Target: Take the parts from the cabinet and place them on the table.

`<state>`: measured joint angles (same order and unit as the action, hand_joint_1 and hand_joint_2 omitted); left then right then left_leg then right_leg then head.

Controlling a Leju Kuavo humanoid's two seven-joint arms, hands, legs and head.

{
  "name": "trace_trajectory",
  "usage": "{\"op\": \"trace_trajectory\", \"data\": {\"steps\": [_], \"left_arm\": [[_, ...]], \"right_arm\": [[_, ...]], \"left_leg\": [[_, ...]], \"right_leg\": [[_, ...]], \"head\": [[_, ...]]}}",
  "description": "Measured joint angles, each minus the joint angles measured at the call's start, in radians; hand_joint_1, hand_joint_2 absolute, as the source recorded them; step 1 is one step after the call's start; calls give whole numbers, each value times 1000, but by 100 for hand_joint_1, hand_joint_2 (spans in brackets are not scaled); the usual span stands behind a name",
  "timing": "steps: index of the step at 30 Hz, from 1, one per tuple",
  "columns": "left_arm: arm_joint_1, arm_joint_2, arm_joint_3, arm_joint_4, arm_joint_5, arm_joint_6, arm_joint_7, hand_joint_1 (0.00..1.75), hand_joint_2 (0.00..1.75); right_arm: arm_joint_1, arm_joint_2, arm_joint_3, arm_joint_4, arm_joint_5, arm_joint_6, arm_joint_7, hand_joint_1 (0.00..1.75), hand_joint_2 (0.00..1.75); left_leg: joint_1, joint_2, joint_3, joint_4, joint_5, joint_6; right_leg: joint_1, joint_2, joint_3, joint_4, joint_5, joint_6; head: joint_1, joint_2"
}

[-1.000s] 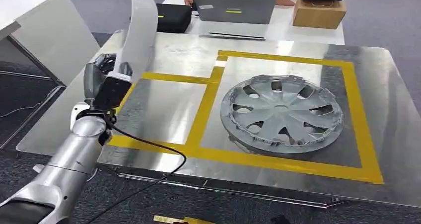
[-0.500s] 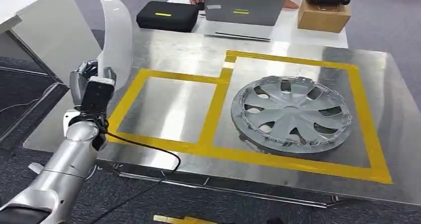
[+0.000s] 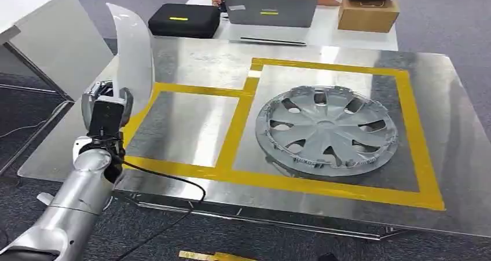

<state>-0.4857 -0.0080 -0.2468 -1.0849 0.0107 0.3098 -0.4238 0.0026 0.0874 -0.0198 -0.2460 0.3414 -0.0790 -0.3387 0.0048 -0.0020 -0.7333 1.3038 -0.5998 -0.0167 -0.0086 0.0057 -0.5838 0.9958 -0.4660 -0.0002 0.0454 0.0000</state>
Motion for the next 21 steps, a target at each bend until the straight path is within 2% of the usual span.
{"op": "trace_trajectory", "data": {"steps": [1, 2, 4, 5, 6, 7, 9, 10, 11, 12, 14, 15, 16, 17, 18, 19, 20, 21], "left_arm": [[7, 1, 3, 1, 3, -3, -3, 175, 175], [10, 1, 5, 2, 7, -4, -5, 175, 175], [10, 1, 10, 3, 11, -5, -6, 175, 175], [9, 2, 11, 3, 13, -5, -6, 175, 175], [9, 1, 13, 3, 20, -6, -6, 175, 175], [11, 0, 14, 4, 25, -8, -7, 175, 175], [16, 0, 19, 5, 33, -10, -8, 175, 175], [15, 1, 23, 5, 33, -11, -8, 175, 175], [15, 2, 27, 5, 35, -13, -8, 175, 175], [14, 1, 27, 5, 37, -13, -9, 175, 175], [16, 1, 30, 6, 42, -13, -10, 175, 175], [19, 1, 32, 8, 42, -14, -10, 175, 175], [22, 1, 33, 9, 43, -14, -10, 175, 175], [24, 1, 34, 10, 45, -14, -10, 175, 175], [24, 1, 36, 11, 50, -14, -10, 175, 175], [24, 0, 38, 11, 53, -14, -10, 175, 175], [24, 0, 40, 11, 54, -13, -10, 175, 175], [24, 1, 43, 11, 57, -13, -10, 175, 175]], "right_arm": [[2, 0, 1, 0, 0, 3, -3, 0, 175], [3, -1, 1, 0, 0, 9, -6, 0, 175], [3, -5, 3, 0, 0, 18, -10, 0, 175], [3, -8, 4, 0, 0, 21, -12, 0, 175], [1, -10, 5, 0, 0, 24, -13, 0, 175], [1, -13, 6, 0, 0, 25, -14, 0, 175], [2, -14, 7, 0, -2, 27, -16, 0, 175], [3, -15, 7, 0, -2, 27, -17, 0, 175], [4, -19, 8, 0, -2, 27, -17, 0, 175], [4, -19, 8, 0, -2, 27, -17, 0, 175], [3, -19, 9, 0, -2, 27, -18, 0, 175], [4, -19, 10, 0, -3, 27, -18, 0, 175], [4, -21, 10, 1, -3, 27, -18, 0, 175], [5, -21, 11, 1, -4, 27, -19, 0, 175], [5, -23, 11, 1, -6, 26, -19, 0, 175], [5, -25, 13, 1, -6, 25, -19, 0, 175], [5, -26, 14, 1, -8, 24, -21, 0, 175], [2, -27, 16, 1, -9, 24, -21, 0, 175]], "left_leg": [[1, 0, -4, 6, 11, 0], [3, 0, 11, -29, 46, 0], [4, 0, 87, -186, 135, 4], [4, 0, 121, -258, 156, 6], [1, -1, 136, -286, 141, 7], [1, -1, 130, -281, 140, 12], [-4, -2, 128, -281, 140, 22], [1, -1, 130, -289, 145, 30], [4, 1, 133, -291, 148, 36], [5, 1, 132, -291, 147, 45], [3, 1, 131, -291, 147, 46], [2, 1, 130, -290, 147, 47], [1, 1, 131, -290, 147, 47], [0, 1, 131, -290, 147, 47], [-1, 1, 132, -290, 147, 47], [-1, 1, 133, -290, 146, 46], [-1, 1, 135, -290, 145, 44], [-7, 1, 132, -289, 145, 39]], "right_leg": [[0, 2, 0, 0, 0, 0], [0, 4, 1, 1, 0, 0], [0, 5, 2, 5, -3, 3], [0, 6, 2, 8, -5, 7], [8, 7, -5, 16, -9, 14], [6, 7, -8, 14, -7, 17], [4, 7, -6, 9, -4, 25], [4, 7, -6, 10, -6, 32], [3, 5, -20, 25, -21, 36], [2, 2, -42, 75, -54, 40], [-1, 2, -118, 238, -126, 45], [-1, 2, -151, 304, -146, 46], [-1, 2, -163, 323, -141, 46], [0, 2, -151, 293, -112, 44], [0, 2, -119, 226, -71, 40], [0, 2, -69, 126, -24, 35], [0, 1, -24, 39, 5, 30], [6, 0, -5, 14, -15, 29]], "head": [[0, 0], [-1, 0], [-1, 0], [-1, 0], [-1, 0], [3, 0], [1, 0], [0, 0], [1, 0], [6, 0], [4, 0], [7, 0], [5, 0], [6, 0], [5, 0], [6, 0], [6, 0], [5, 0]]}}
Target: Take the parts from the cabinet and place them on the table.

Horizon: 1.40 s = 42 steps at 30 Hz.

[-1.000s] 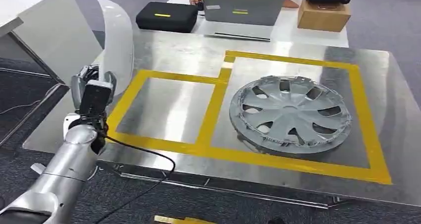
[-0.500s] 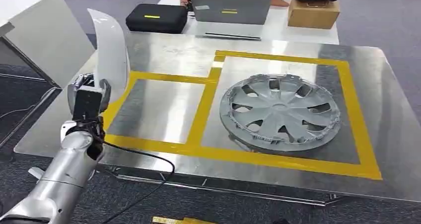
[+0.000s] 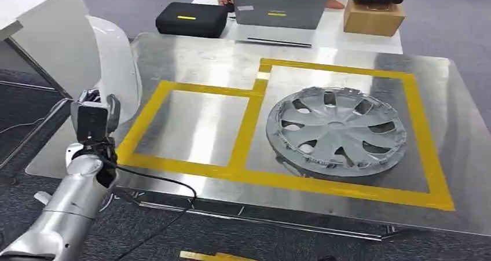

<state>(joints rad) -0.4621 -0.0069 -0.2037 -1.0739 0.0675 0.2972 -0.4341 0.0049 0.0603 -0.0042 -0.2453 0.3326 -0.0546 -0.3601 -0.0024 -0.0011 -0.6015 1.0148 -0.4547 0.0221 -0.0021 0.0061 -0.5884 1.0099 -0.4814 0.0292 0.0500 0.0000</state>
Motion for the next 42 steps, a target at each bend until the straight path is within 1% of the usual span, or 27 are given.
{"op": "trace_trajectory", "data": {"steps": [3, 5, 6, 8, 9, 10, 12, 14, 16, 19, 20, 22, 24, 25, 26, 27, 29, 30, 31, 34, 35, 36, 37, 39, 40, 41, 42], "left_arm": [[2, 1, 10, 5, 6, 2, 0, 175, 175], [2, 3, 17, 8, 7, 2, 0, 175, 175], [1, 5, 19, 9, 7, 2, 0, 175, 175], [5, 8, 23, 13, 10, 0, 1, 175, 175], [9, 10, 24, 16, 15, -4, 2, 175, 175], [12, 11, 26, 21, 19, -10, 5, 175, 175], [14, 14, 31, 27, 21, -15, 6, 175, 175], [12, 16, 34, 29, 21, -18, 6, 175, 175], [7, 16, 35, 30, 22, -19, 6, 175, 175], [9, 16, 37, 36, 27, -26, 7, 175, 175], [7, 16, 38, 38, 31, -33, 10, 175, 175], [1, 19, 40, 43, 40, -48, 14, 175, 175], [1, 19, 40, 53, 46, -63, 20, 175, 175], [2, 20, 40, 58, 48, -66, 22, 175, 175], [2, 20, 40, 66, 49, -69, 22, 175, 175], [2, 21, 40, 70, 49, -74, 22, 175, 175], [1, 22, 40, 76, 48, -85, 22, 175, 175], [1, 22, 40, 77, 48, -90, 22, 175, 175], [-1, 24, 40, 80, 44, -92, 22, 175, 175], [-2, 26, 39, 91, 27, -82, 24, 162, 175], [-3, 26, 39, 93, 26, -80, 24, 154, 175], [-4, 27, 39, 95, 25, -79, 24, 110, 175], [-5, 26, 39, 96, 25, -79, 24, 99, 175], [-5, 29, 39, 102, 25, -78, 24, 84, 175], [-4, 29, 39, 105, 25, -77, 23, 84, 175], [-2, 29, 39, 108, 25, -76, 21, 84, 175], [-2, 30, 39, 110, 23, -76, 21, 84, 175]], "right_arm": [[5, 0, 1, 0, -3, 0, -2, 0, 175], [6, 0, 2, 0, -4, 0, -2, 0, 175], [5, 0, 2, 1, -5, 0, -3, 0, 175], [5, -2, 2, 1, -6, -2, -3, 0, 175], [5, -2, 2, 1, -7, -1, -3, 0, 175], [7, -2, 2, 1, -7, -1, -3, 0, 175], [8, -2, 3, 2, -8, 0, -3, 0, 175], [8, -2, 4, 2, -8, 0, -3, 0, 175], [7, -2, 5, 2, -8, 0, -4, 0, 175], [7, -2, 5, 3, -9, 0, -4, 0, 175], [7, -3, 5, 3, -9, 0, -4, 0, 175], [8, -3, 6, 3, -10, -1, -5, 0, 175], [8, -3, 8, 4, -10, -1, -5, 0, 175], [8, -3, 8, 5, -11, -1, -5, 0, 175], [9, -3, 8, 6, -11, -1, -5, 0, 175], [9, -4, 8, 6, -11, -1, -5, 0, 0], [9, -6, 8, 6, -11, -1, -6, 0, 0], [7, -6, 8, 6, -11, -1, -6, 0, 0], [5, -6, 9, 7, -12, -1, -7, 0, 0], [9, -6, 10, 8, -15, -2, -10, 0, 0], [9, -6, 10, 8, -16, -2, -11, 0, 0], [9, -6, 10, 8, -16, -2, -11, 0, 0], [8, -7, 10, 8, -16, -3, -11, 0, 0], [7, -8, 10, 8, -18, -4, -12, 0, 0], [8, -8, 10, 8, -18, -4, -12, 0, 0], [10, -8, 10, 9, -18, -3, -12, 0, 0], [11, -8, 11, 9, -18, -2, -12, 0, 0]], "left_leg": [[5, -1, -2, -4, 7, -16], [6, -1, -5, 5, -6, -28], [6, -1, -19, 38, -36, -31], [10, -1, -86, 194, -117, -37], [10, -1, -119, 265, -143, -39], [11, -1, -136, 301, -145, -41], [13, -1, -106, 238, -87, -41], [14, -1, -22, 70, -3, -38], [12, -2, 9, 0, -10, -30], [7, -2, 4, 2, -8, -16], [14, -1, 8, -4, -3, -7], [14, 0, 8, -4, -3, 5], [12, 0, 7, -4, -4, 7], [11, 0, 8, -3, -4, 7], [11, 0, 8, -3, -5, 7], [11, 0, 8, -3, -5, 7], [11, 0, 12, -3, -7, 4], [11, 0, 13, -3, -8, 2], [3, -1, 7, 2, -10, -4], [9, -1, 7, -5, -2, -21], [8, -1, 6, -4, -7, -28], [10, -1, 3, 7, -20, -31], [10, -1, -10, 37, -44, -34], [12, -1, -82, 195, -122, -38], [12, -1, -112, 256, -141, -39], [12, -1, -123, 273, -132, -39], [12, -1, -113, 249, -103, -39]], "right_leg": [[3, 3, -1, -4, 8, -8], [-4, 1, 4, -17, 20, -24], [-4, 1, 4, -17, 20, -28], [-3, 1, 4, -17, 19, -32], [-3, 1, 4, -17, 19, -32], [-3, 2, 4, -17, 19, -32], [-3, 4, 5, -15, 19, -32], [-4, 5, 6, -12, 16, -27], [4, 6, -2, -2, 12, -18], [0, 5, -3, -8, 16, -4], [-2, 4, -13, -2, 8, 2], [-2, 1, -51, 86, -47, 10], [-5, 1, -134, 261, -119, 15], [-5, 1, -156, 302, -126, 16], [-5, 1, -157, 299, -112, 15], [-5, 1, -137, 255, -80, 13], [-5, 1, -47, 80, 5, 5], [-4, -1, -17, 14, 14, 1], [-1, 0, 5, -9, 5, 0], [3, 3, -2, -4, 9, -9], [-1, 2, 2, -14, 15, -18], [-5, 1, 5, -18, 18, -23], [-4, 2, 6, -18, 19, -25], [-3, 2, 6, -18, 16, -31], [-2, 2, 6, -17, 16, -31], [-2, 2, 7, -17, 16, -32], [-2, 3, 7, -16, 15, -32]], "head": [[-1, 0], [-1, 0], [-5, 0], [-5, 0], [-5, 0], [-5, 0], [-5, 0], [-6, 0], [-3, 0], [-3, 0], [-6, 0], [2, 0], [2, 0], [1, 0], [0, 0], [2, 0], [1, 0], [1, 0], [0, 0], [0, 0], [-1, 0], [-2, 0], [-3, 0], [-3, 0], [-3, 0], [-2, 0], [-3, 0]]}}
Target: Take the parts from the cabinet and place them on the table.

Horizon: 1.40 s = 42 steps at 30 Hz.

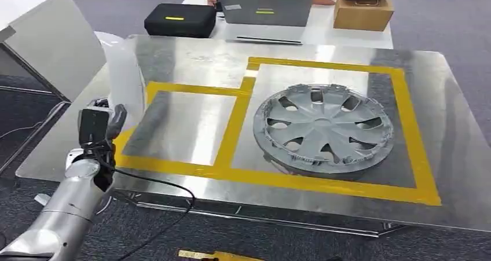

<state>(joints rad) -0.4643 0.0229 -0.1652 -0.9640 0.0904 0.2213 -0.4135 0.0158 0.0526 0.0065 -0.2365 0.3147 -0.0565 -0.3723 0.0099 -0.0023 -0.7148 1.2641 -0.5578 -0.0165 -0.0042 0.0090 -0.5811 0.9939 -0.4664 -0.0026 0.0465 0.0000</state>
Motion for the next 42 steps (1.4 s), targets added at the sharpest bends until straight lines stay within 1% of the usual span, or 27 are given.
{"op": "trace_trajectory", "data": {"steps": [3, 4, 7, 9, 10, 11, 13, 14, 15, 16, 18, 19, 20, 21, 22, 23, 25, 26, 28, 29, 30, 31, 33, 35, 39, 41, 42], "left_arm": [[-5, 3, 0, 1, -5, 0, -2, 84, 175], [-9, 3, 0, 2, -5, 0, -2, 84, 175], [-9, 2, 0, 4, -5, -1, -3, 75, 175], [-11, 2, 0, 4, -5, -1, -4, 89, 175], [-15, 3, 0, 4, -5, -2, -5, 103, 175], [-15, 2, 0, 4, -6, -3, -5, 154, 175], [-14, 2, 0, 8, -13, -14, 0, 122, 175], [-14, 3, -1, 12, -19, -20, 10, 115, 175], [-15, 4, -1, 18, -27, -28, 16, 117, 175], [-18, 5, -3, 26, -33, -36, 24, 145, 175], [-28, 6, -5, 43, -41, -46, 27, 147, 175], [-32, 7, -7, 51, -41, -48, 28, 150, 175], [-36, 11, -8, 58, -41, -52, 29, 143, 175], [-38, 11, -8, 68, -40, -60, 31, 98, 175], [-37, 11, -9, 78, -37, -65, 36, 21, 175], [-37, 11, -9, 87, -37, -68, 37, 0, 175], [-39, 13, -10, 96, -36, -69, 37, 0, 175], [-40, 15, -10, 103, -36, -68, 37, 0, 0], [-36, 18, -10, 113, -35, -64, 36, 0, 0], [-32, 18, -10, 118, -29, -62, 35, 0, 0], [-30, 18, -10, 120, -27, -58, 31, 0, 0], [-30, 18, -10, 120, -28, -50, 26, 0, 0], [-35, 18, -10, 105, -40, -35, 16, 0, 0], [-45, 17, -11, 82, -45, -30, 16, 0, 0], [-42, 10, -18, 30, -61, -11, 16, 0, 0], [-46, 7, -30, -15, -74, -8, 16, 0, 0], [-46, 3, -37, -34, -80, -9, 20, 0, 0]], "right_arm": [[0, 0, 5, 0, 0, 0, 0, 0, 0], [-1, 0, 6, 0, 0, 0, 0, 0, 0], [0, 0, 6, 0, 0, 0, 0, 0, 0], [0, -2, 7, 0, 0, 0, 0, 0, 0], [-1, -2, 8, 0, 0, 0, 0, 0, 0], [-1, -2, 8, 0, -1, 0, 0, 0, 0], [0, -2, 11, 1, -3, 0, 0, 0, 0], [1, -2, 13, 1, -3, 0, 0, 0, 0], [1, -2, 13, 1, -4, 1, 0, 0, 0], [1, -3, 13, 1, -7, 1, 0, 0, 0], [-1, -5, 14, 1, -9, 1, 0, 0, 0], [-3, -5, 14, 1, -10, 1, 0, 0, 0], [-4, -5, 14, 1, -10, 1, 0, 0, 0], [-3, -5, 14, 1, -11, 1, 0, 0, 0], [1, -5, 14, 1, -12, 0, 0, 0, 0], [3, -5, 15, 2, -13, 0, 0, 0, 0], [2, -5, 16, 2, -14, 0, -1, 0, 0], [1, -7, 16, 3, -16, 0, -1, 0, 0], [2, -8, 16, 5, -18, 1, -1, 0, 0], [4, -8, 16, 7, -18, 2, -1, 0, 0], [6, -8, 17, 8, -18, 2, -1, 0, 0], [6, -8, 19, 9, -18, 4, -1, 0, 0], [4, -8, 23, 10, -18, 5, -1, 0, 0], [2, -8, 23, 10, -18, 6, -1, 0, 0], [3, -9, 26, 11, -18, 6, 2, 0, 0], [3, -10, 30, 11, -18, 5, 3, 0, 0], [2, -10, 32, 11, -18, 5, 3, 0, 0]], "left_leg": [[0, 0, 101, -213, 116, 9], [-4, 0, 114, -237, 101, 9], [-8, -1, 112, -245, 98, 21], [-1, 1, 116, -253, 105, 33], [0, 2, 116, -253, 104, 40], [-1, 2, 116, -252, 104, 44], [-3, 2, 115, -252, 104, 45], [-3, 2, 116, -252, 104, 45], [-3, 2, 116, -252, 104, 45], [-3, 2, 117, -252, 104, 45], [-3, 1, 119, -252, 103, 43], [-9, 1, 117, -251, 102, 37], [-11, 0, 113, -248, 103, 31], [-10, 0, 113, -250, 106, 25], [-7, 0, 114, -253, 109, 20], [-8, 0, 114, -253, 108, 15], [-5, 0, 99, -217, 72, 5], [-4, 0, 71, -152, 32, 2], [-3, 0, 4, -2, -34, -2], [-3, 0, -18, 46, -44, -3], [-3, 0, -17, 42, -27, -3], [-3, 0, 3, -1, 9, -2], [-3, 0, 88, -168, 96, 5], [-6, 0, 127, -253, 92, 13], [-2, 1, 125, -255, 100, 35], [-1, 1, 125, -256, 100, 44], [-2, 1, 125, -255, 100, 46]], "right_leg": [[0, 2, 3, 4, -4, 6], [7, 2, -1, 9, -7, 11], [4, 1, -5, 8, -5, 23], [2, 0, -16, 24, -20, 35], [2, -3, -36, 66, -48, 39], [-1, -3, -71, 142, -85, 42], [-2, -3, -148, 299, -143, 46], [-2, -3, -164, 325, -141, 46], [-2, -3, -156, 304, -117, 45], [-2, -3, -126, 239, -77, 42], [-2, -4, -34, 58, 1, 33], [2, -4, -16, 21, -11, 32], [2, -2, -6, 13, -9, 29], [3, -1, -9, 14, -7, 26], [5, 0, -9, 15, -7, 23], [3, -1, -9, 10, -2, 17], [-2, -2, -5, 2, 5, 3], [-2, -2, -6, 2, 5, -1], [0, -2, -6, 2, 4, -4], [0, -2, -6, 2, 4, -4], [1, -1, -6, 2, 4, -4], [1, -1, -6, 4, 4, -4], [1, 0, -4, 6, 2, -1], [9, 1, -12, 16, -3, 8], [5, 0, -18, 15, -4, 28], [2, -3, -55, 92, -55, 40], [-1, -3, -99, 189, -99, 45]], "head": [[0, 0], [0, 0], [1, 0], [1, 0], [5, 0], [6, 0], [7, 0], [5, 0], [6, 0], [5, 0], [6, 0], [6, 0], [2, 0], [3, 0], [3, 0], [3, 0], [0, 0], [-1, 0], [-1, 0], [-2, 0], [-1, 0], [-2, 0], [-2, 0], [-1, 0], [-2, 0], [7, 0], [4, 0]]}}
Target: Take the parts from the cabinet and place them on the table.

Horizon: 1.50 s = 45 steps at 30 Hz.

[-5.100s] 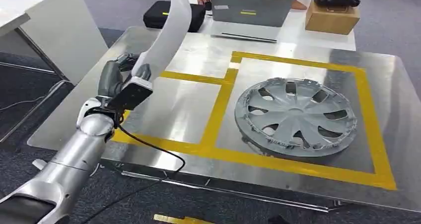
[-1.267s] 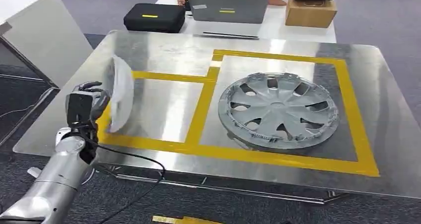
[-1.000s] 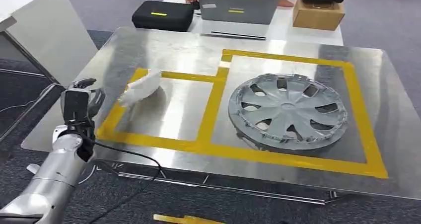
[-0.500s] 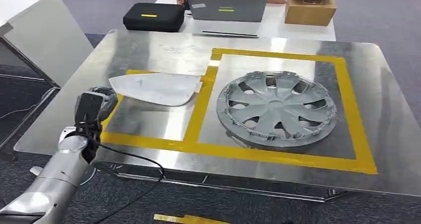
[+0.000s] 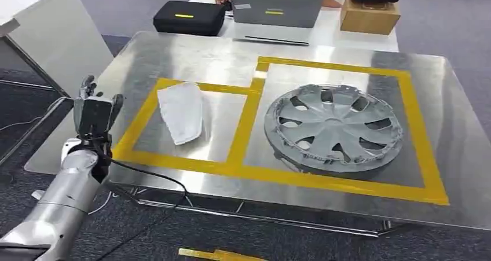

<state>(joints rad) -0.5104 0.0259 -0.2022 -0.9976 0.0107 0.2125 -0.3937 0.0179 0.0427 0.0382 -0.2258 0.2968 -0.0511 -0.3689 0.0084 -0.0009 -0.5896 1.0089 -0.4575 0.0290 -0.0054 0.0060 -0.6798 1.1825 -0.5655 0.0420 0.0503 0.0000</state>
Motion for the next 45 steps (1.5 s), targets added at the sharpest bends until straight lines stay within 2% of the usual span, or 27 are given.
{"op": "trace_trajectory", "data": {"steps": [2, 3, 4, 6, 7, 8, 11, 12, 14, 15, 17, 19, 22, 23, 27, 28, 29, 31, 32, 33, 34, 35, 37, 38, 41, 43, 45], "left_arm": [[7, -9, -18, -33, -5, 2, 15, 0, 0], [11, -15, -27, -54, -9, 4, 21, 0, 0], [14, -19, -35, -73, -12, 5, 23, 0, 0], [16, -27, -56, -108, -23, 10, 24, 0, 0], [16, -30, -67, -125, -26, 10, 24, 0, 0], [16, -33, -75, -140, -29, 11, 24, 0, 0], [26, -37, -98, -169, -31, 10, 24, 0, 0], [30, -38, -105, -180, -31, 9, 24, 0, 0], [33, -37, -113, -196, -32, 9, 24, 0, 0], [35, -37, -119, -201, -33, 8, 24, 0, 0], [47, -36, -129, -206, -33, 7, 24, 0, 0], [58, -36, -136, -209, -34, 6, 26, 0, 0], [57, -36, -146, -229, -42, 3, 26, 0, 0], [56, -35, -148, -235, -44, 2, 26, 0, 0], [62, -36, -158, -247, -47, 2, 26, 0, 0], [62, -36, -162, -253, -48, 1, 26, 0, 0], [62, -37, -168, -259, -49, 0, 26, 0, 0], [64, -39, -174, -269, -50, -5, 26, 0, 0], [65, -39, -181, -272, -50, -7, 27, 0, 0], [68, -39, -187, -276, -50, -9, 28, 0, 0], [71, -39, -193, -281, -52, -11, 29, 0, 0], [74, -40, -198, -286, -52, -13, 30, 0, 0], [74, -41, -207, -297, -53, -14, 32, 0, 0], [74, -42, -211, -305, -53, -14, 33, 0, 0], [73, -42, -219, -312, -53, -14, 34, 0, 0], [79, -42, -224, -320, -56, -17, 35, 0, 0], [80, -41, -231, -329, -64, -21, 35, 0, 0]], "right_arm": [[0, 0, 3, 0, 0, 0, 3, 0, 0], [0, 0, 5, 0, 0, 0, 4, 0, 0], [0, 0, 7, 0, 0, 0, 5, 0, 0], [-1, 0, 8, 0, 0, 0, 5, 0, 0], [-2, 0, 8, 0, 0, 0, 5, 0, 0], [-5, 0, 9, 0, 0, 0, 5, 0, 0], [-3, 4, 10, 0, -10, -19, 13, 0, 0], [-3, 10, 10, 0, -11, -29, 16, 0, 0], [-4, 15, 9, 0, -13, -44, 23, 0, 0], [-4, 18, 9, 0, -14, -48, 25, 0, 0], [-5, 25, 9, 0, -14, -50, 26, 0, 0], [-3, 29, 10, 0, -14, -50, 27, 0, 0], [-3, 33, 10, 0, -14, -48, 27, 0, 0], [-4, 34, 10, 0, -15, -47, 27, 0, 0], [-4, 36, 10, 0, -16, -44, 27, 0, 0], [-4, 36, 10, 0, -17, -43, 27, 0, 0], [-4, 36, 10, 0, -17, -43, 27, 0, 0], [-5, 36, 10, 0, -18, -43, 27, 0, 0], [-5, 36, 10, 0, -20, -42, 27, 0, 0], [-4, 36, 10, 0, -21, -42, 27, 0, 0], [-4, 36, 10, 0, -22, -42, 28, 0, 0], [-4, 36, 10, 0, -22, -42, 28, 0, 0], [-7, 36, 10, 0, -24, -42, 28, 0, 0], [-12, 36, 10, 0, -24, -42, 28, 0, 0], [-14, 36, 11, 0, -26, -42, 28, 0, 0], [-11, 40, 13, 0, -27, -42, 28, 0, 0], [-12, 40, 14, 0, -30, -43, 29, 0, 0]], "left_leg": [[-1, 0, 0, 1, 0, 1], [-1, 0, 0, 1, -1, 1], [-1, -1, 1, 1, -1, 1], [0, -1, 5, 1, -4, -2], [-1, -1, 6, 1, -5, -5], [-10, -2, 0, 6, -7, -12], [-5, -2, 1, 0, 2, -26], [-5, -2, 0, 1, -1, -31], [-3, -1, -21, 57, -58, -40], [-2, -1, -52, 137, -105, -42], [-2, -1, -111, 281, -165, -45], [-2, -1, -107, 286, -145, -43], [-5, -1, 24, 52, -28, -26], [-9, -1, 46, 7, -36, -21], [-13, -2, 37, -6, -24, -7], [-5, 1, 36, -12, -14, -2], [-5, 2, 32, -12, -11, 3], [-7, 4, 20, -12, -2, 11], [-8, 4, 12, -11, 3, 12], [-8, 4, 5, -11, 8, 11], [-9, 4, -2, -11, 13, 10], [-8, 4, -7, -11, 17, 8], [-8, 3, -14, -11, 25, 1], [-10, 3, -17, -9, 28, -5], [-11, 4, -26, -7, 47, -23], [-10, 3, -32, -6, 44, -33], [-8, 2, -63, 70, -43, -42]], "right_leg": [[-1, 0, -67, 132, -42, 6], [-1, 0, -73, 137, -30, 6], [-1, 0, -57, 98, 1, 6], [-1, -1, 33, -81, 88, 0], [-1, -3, 72, -160, 107, -3], [3, -3, 91, -176, 96, -6], [6, 0, 84, -173, 101, -21], [3, 0, 85, -180, 108, -31], [0, -2, 85, -184, 112, -43], [0, -2, 85, -184, 113, -44], [2, -3, 82, -184, 114, -46], [4, -2, 80, -183, 116, -47], [5, 0, 78, -180, 121, -44], [13, 0, 74, -175, 122, -39], [7, -3, 63, -178, 138, -13], [4, -3, 56, -170, 126, -10], [4, -3, 40, -139, 87, -4], [-1, -3, -14, 11, -7, 5], [-2, -3, -41, 88, -42, 9], [-4, -3, -51, 130, -54, 13], [-6, -3, -35, 120, -42, 14], [-7, -3, 3, 66, -13, 14], [-8, -5, 119, -114, 48, 11], [-7, -5, 163, -189, 36, 9], [-1, -1, 162, -191, 54, -6], [-6, -4, 155, -200, 69, -26], [-6, -6, 138, -200, 83, -44]], "head": [[2, 0], [2, 0], [2, 0], [2, 0], [2, 0], [2, 0], [0, 0], [0, 0], [-5, 0], [-4, 0], [-5, 0], [-5, 0], [-5, 0], [-5, 0], [-4, 0], [-5, 0], [0, 0], [1, 0], [2, 0], [2, 0], [2, 0], [2, 0], [2, 0], [2, 0], [-1, 0], [-1, 0], [-8, 0]]}}
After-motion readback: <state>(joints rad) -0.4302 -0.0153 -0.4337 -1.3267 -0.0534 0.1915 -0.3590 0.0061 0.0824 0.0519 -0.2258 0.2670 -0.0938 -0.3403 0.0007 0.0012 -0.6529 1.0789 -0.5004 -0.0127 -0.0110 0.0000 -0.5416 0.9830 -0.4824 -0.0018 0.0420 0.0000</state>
